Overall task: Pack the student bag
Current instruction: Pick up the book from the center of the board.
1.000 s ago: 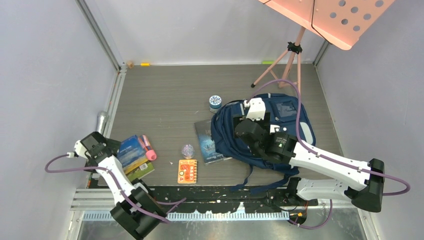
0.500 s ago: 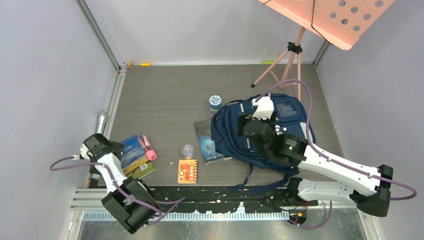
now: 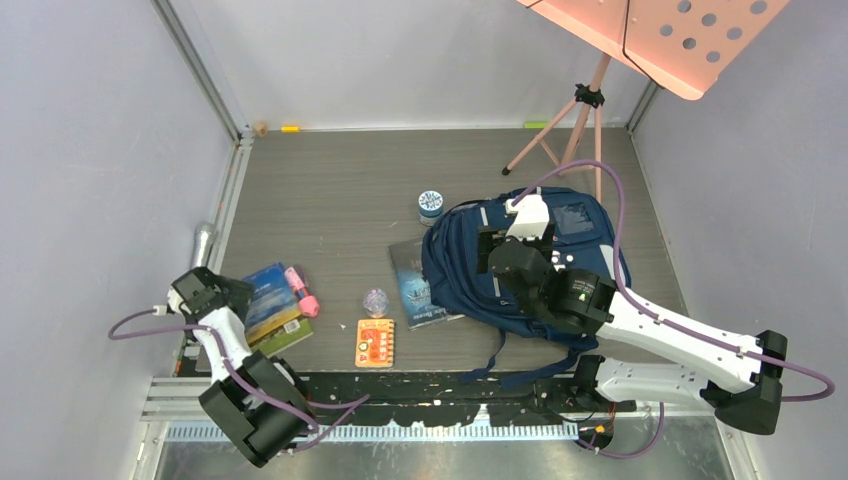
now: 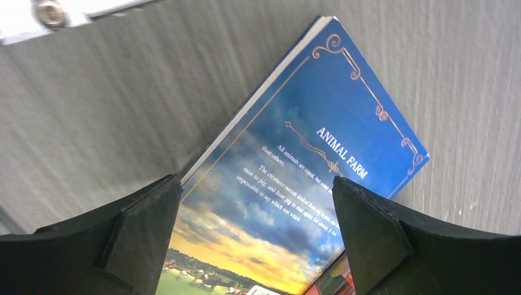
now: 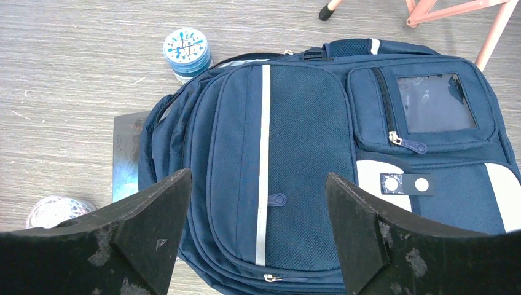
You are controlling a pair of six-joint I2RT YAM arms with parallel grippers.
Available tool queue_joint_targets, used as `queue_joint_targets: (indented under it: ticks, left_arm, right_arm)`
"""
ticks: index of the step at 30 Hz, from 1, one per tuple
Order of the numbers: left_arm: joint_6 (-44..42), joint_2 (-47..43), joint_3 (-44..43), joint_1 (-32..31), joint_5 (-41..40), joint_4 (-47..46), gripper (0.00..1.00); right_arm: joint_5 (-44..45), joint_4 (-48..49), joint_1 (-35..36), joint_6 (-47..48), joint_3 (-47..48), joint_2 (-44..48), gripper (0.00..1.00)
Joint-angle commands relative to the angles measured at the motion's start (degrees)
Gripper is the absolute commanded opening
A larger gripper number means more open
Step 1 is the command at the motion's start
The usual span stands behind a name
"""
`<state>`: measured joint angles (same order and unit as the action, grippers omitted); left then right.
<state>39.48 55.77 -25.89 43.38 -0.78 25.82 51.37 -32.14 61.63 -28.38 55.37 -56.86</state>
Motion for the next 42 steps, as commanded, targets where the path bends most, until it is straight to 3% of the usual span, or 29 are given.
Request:
queue_joint_targets:
  ticks: [1, 13, 24, 33, 37, 42]
  left_arm:
    - [-0.37, 1.06, 2.10, -6.04, 6.11, -2.36, 0.96]
    - [5.93, 5.04, 4.00, -25.59, 3.44, -6.16, 0.93]
    - [0.88, 15.54, -5.34, -40.27, 1.25, -7.64, 0.92]
    - [-1.49, 12.21, -9.99, -39.51, -3.20, -3.70, 0.97]
    - [-0.90, 8.81, -9.83, -34.98, -2.76, -2.93, 1.00]
    - [-0.82, 8.94, -7.95, -27.50, 4.16, -3.75, 1.00]
  right_arm:
    - [1.90, 1.00, -0.28, -0.23, 0.62, 0.51, 0.85]
    - [0.76, 1.78, -0.28, -0.36, 1.18, -0.83, 0.84]
    - [-6.15, 4.65, -0.28, 4.90, 8.31, -9.59, 0.85]
    - [-22.24, 5.99, -1.87, 10.11, 23.64, -30.56, 0.88]
    - [-31.55, 4.43, -3.36, 12.00, 33.24, -41.47, 0.88]
    - [-41.51, 1.23, -4.61, 13.00, 47.68, -54.65, 0.87]
